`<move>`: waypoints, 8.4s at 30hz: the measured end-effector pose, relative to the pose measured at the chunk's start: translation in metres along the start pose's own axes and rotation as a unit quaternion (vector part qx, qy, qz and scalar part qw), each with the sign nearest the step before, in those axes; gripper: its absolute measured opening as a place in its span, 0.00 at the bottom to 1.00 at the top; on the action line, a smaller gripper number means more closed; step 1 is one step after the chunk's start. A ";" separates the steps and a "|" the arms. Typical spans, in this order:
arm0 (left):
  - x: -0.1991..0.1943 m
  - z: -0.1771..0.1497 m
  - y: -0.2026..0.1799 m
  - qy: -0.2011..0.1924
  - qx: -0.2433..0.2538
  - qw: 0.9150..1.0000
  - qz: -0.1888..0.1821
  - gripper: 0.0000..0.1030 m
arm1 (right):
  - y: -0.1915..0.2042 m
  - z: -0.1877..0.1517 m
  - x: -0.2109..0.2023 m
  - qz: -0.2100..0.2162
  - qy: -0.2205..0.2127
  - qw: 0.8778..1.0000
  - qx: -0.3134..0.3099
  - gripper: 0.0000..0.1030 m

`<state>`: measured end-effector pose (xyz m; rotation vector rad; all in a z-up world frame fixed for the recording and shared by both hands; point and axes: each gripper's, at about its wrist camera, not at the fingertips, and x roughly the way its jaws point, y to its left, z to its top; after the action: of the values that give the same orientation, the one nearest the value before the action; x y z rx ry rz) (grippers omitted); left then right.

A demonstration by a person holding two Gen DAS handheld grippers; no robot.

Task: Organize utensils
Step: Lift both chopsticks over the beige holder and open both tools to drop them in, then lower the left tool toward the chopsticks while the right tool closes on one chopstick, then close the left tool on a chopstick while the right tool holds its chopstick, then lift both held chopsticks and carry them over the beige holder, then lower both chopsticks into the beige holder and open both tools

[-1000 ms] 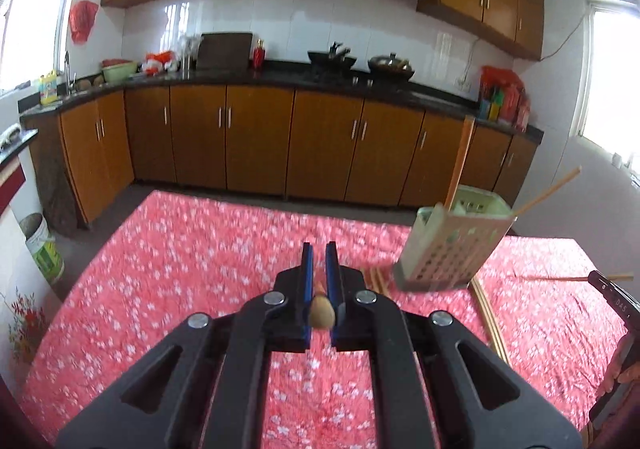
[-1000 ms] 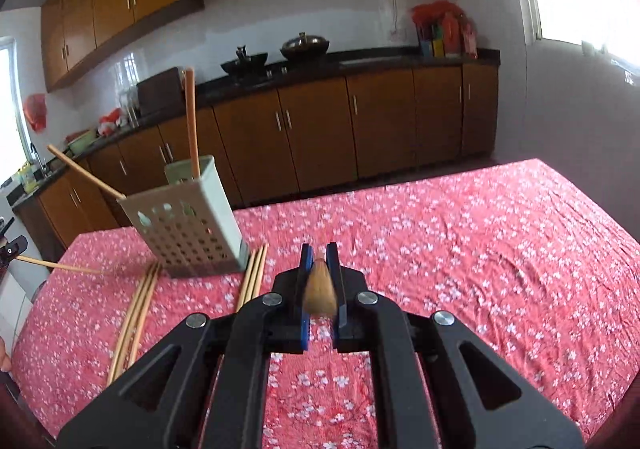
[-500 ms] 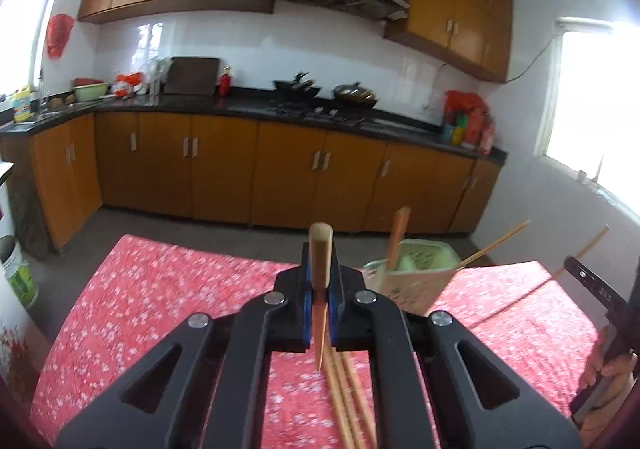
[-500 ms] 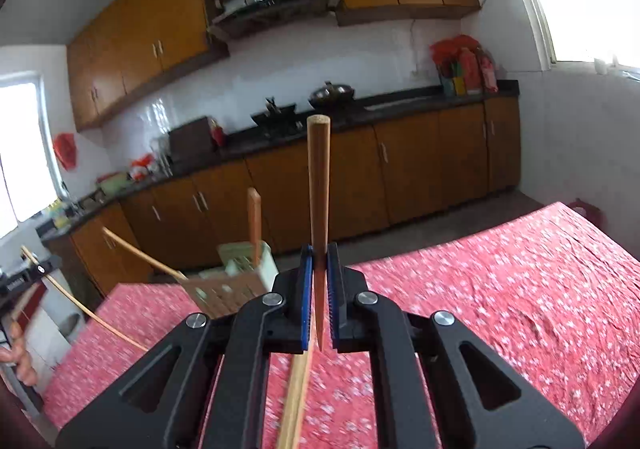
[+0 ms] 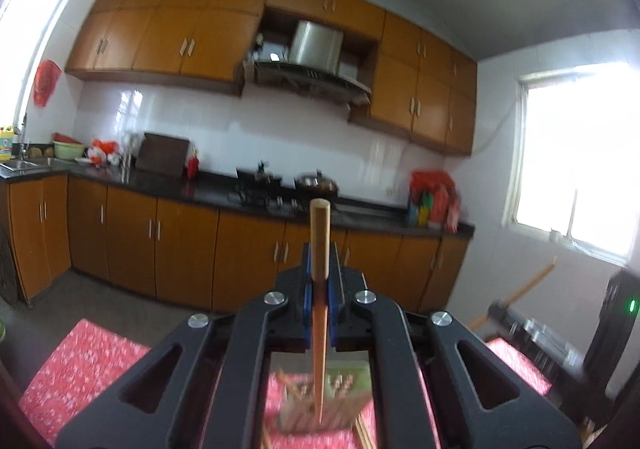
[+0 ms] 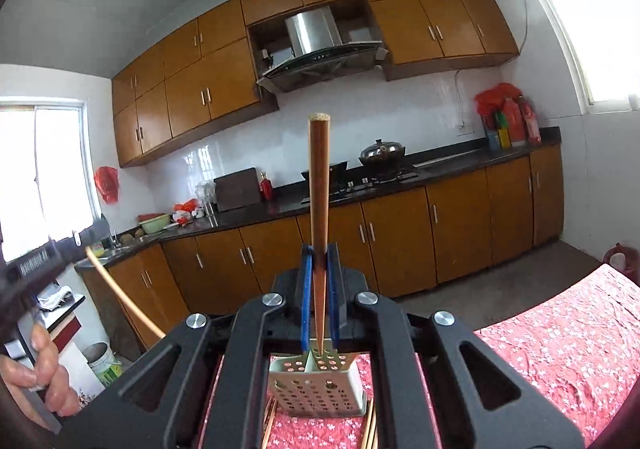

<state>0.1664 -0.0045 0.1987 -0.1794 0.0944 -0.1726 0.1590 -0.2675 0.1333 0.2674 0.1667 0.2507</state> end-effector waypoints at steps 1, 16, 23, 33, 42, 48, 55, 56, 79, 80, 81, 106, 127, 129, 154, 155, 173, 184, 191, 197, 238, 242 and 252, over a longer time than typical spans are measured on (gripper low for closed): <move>0.007 0.002 -0.002 -0.012 -0.003 1.000 0.006 0.07 | -0.001 -0.002 0.009 -0.002 0.007 1.000 -0.001 0.07; 0.115 -0.051 0.008 0.054 -0.010 0.997 0.047 0.07 | -0.014 -0.039 0.061 -0.002 0.096 0.995 0.019 0.14; 0.100 -0.046 0.022 0.059 -0.017 0.996 0.057 0.24 | -0.010 -0.027 0.043 -0.016 0.074 0.997 0.007 0.44; 0.011 -0.065 0.069 0.097 -0.007 0.989 0.108 0.39 | -0.041 -0.047 -0.017 -0.081 0.087 0.993 0.018 0.44; -0.005 -0.182 0.127 0.246 0.001 0.957 0.155 0.39 | -0.079 -0.162 0.015 -0.098 0.284 0.952 0.064 0.31; -0.003 -0.221 0.131 0.302 -0.019 0.944 0.130 0.39 | -0.059 -0.211 0.039 -0.058 0.363 0.928 0.052 0.22; 0.001 -0.243 0.118 0.330 -0.017 0.938 0.100 0.39 | -0.046 -0.225 0.044 -0.064 0.377 0.924 0.024 0.20; 0.002 -0.244 0.116 0.334 -0.018 0.937 0.096 0.39 | -0.045 -0.226 0.044 -0.064 0.376 0.924 0.022 0.20; 0.020 -0.286 0.070 0.413 0.018 0.910 0.041 0.23 | -0.058 -0.226 0.037 -0.092 0.365 0.926 0.014 0.12; 0.020 -0.287 0.069 0.413 0.019 0.910 0.042 0.22 | -0.058 -0.226 0.037 -0.092 0.365 0.926 0.014 0.12; 0.020 -0.287 0.069 0.412 0.023 0.910 0.044 0.21 | -0.058 -0.226 0.037 -0.092 0.365 0.926 0.014 0.12; 0.049 -0.273 0.139 0.391 0.018 0.910 0.137 0.21 | -0.087 -0.218 0.047 -0.142 0.341 0.929 -0.008 0.09; 0.039 -0.272 0.150 0.384 -0.013 0.915 0.121 0.22 | -0.087 -0.218 0.046 -0.139 0.341 0.930 -0.005 0.09; 0.038 -0.272 0.151 0.384 -0.014 0.915 0.121 0.22 | -0.087 -0.218 0.046 -0.139 0.341 0.930 -0.005 0.09; 0.037 -0.271 0.152 0.381 -0.013 0.917 0.119 0.22 | -0.084 -0.218 0.047 -0.134 0.343 0.930 -0.012 0.17; 0.037 -0.271 0.152 0.381 -0.013 0.917 0.119 0.22 | -0.085 -0.218 0.048 -0.134 0.343 0.930 -0.011 0.17; 0.022 -0.276 0.136 0.386 0.004 0.914 0.129 0.08 | -0.086 -0.217 0.033 -0.144 0.341 0.929 -0.010 0.07; 0.015 -0.245 0.129 0.350 0.019 0.929 0.116 0.07 | -0.083 -0.182 0.005 -0.135 0.271 0.953 0.003 0.07; 0.002 -0.200 0.124 0.285 0.001 0.952 0.110 0.07 | -0.078 -0.145 -0.010 -0.130 0.200 0.971 0.008 0.07; -0.003 -0.157 0.120 0.233 -0.022 0.968 0.094 0.07 | -0.069 -0.113 -0.017 -0.119 0.144 0.982 0.010 0.07; 0.069 -0.057 0.018 0.110 0.014 0.994 -0.005 0.07 | 0.000 -0.015 0.043 -0.021 0.000 1.000 0.002 0.07; 0.082 -0.070 0.022 0.129 0.009 0.992 -0.007 0.07 | -0.003 -0.024 0.052 -0.021 0.023 0.999 0.006 0.07; 0.073 -0.070 0.027 0.131 0.001 0.991 0.001 0.26 | -0.005 -0.020 0.036 -0.027 0.030 0.999 0.001 0.37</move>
<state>0.2352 -0.0031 0.1199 -0.1546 0.3551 -0.1931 0.1911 -0.2579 0.1080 0.2572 0.2327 0.2050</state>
